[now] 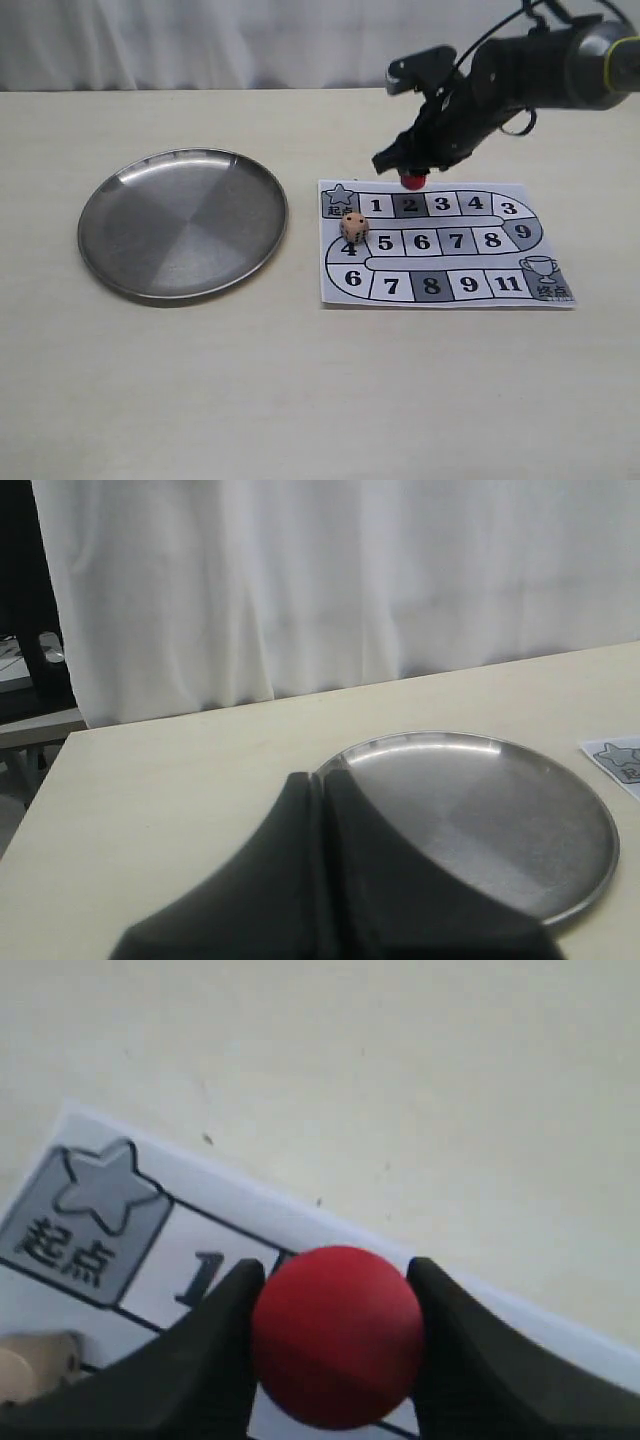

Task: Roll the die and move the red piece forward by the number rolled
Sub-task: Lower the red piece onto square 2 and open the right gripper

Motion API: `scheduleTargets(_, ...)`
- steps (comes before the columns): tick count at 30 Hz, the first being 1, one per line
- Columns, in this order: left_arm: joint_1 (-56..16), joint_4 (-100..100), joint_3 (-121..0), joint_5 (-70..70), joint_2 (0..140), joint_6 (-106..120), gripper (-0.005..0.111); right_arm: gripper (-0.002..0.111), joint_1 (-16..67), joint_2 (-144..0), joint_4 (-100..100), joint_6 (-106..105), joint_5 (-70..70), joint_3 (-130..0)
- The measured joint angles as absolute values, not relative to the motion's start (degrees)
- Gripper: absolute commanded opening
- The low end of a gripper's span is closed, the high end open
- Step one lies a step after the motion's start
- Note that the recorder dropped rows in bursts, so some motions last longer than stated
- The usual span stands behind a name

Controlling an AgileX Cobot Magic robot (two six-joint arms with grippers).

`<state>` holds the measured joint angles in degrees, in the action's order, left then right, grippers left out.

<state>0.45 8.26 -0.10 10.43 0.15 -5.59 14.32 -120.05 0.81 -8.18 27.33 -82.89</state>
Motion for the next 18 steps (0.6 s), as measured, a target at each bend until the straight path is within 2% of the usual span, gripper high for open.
scheduleTargets(9,0.4,8.3,-0.1,10.4,0.1,-5.6,0.0,0.005,14.3,-124.5,0.0,-8.1,26.2,-82.5)
scheduleTargets(11,0.4,8.3,-0.1,10.4,0.1,-5.6,0.0,0.009,14.3,-124.5,0.0,-8.1,26.2,-82.5)
scheduleTargets(13,0.4,8.3,-0.1,10.4,0.1,-5.6,0.0,0.019,14.3,-124.5,0.0,-8.0,26.2,-82.5)
scheduleTargets(18,0.4,8.3,-0.1,10.4,0.1,-5.6,0.0,0.062,14.3,-124.6,0.0,-7.9,26.2,-82.6)
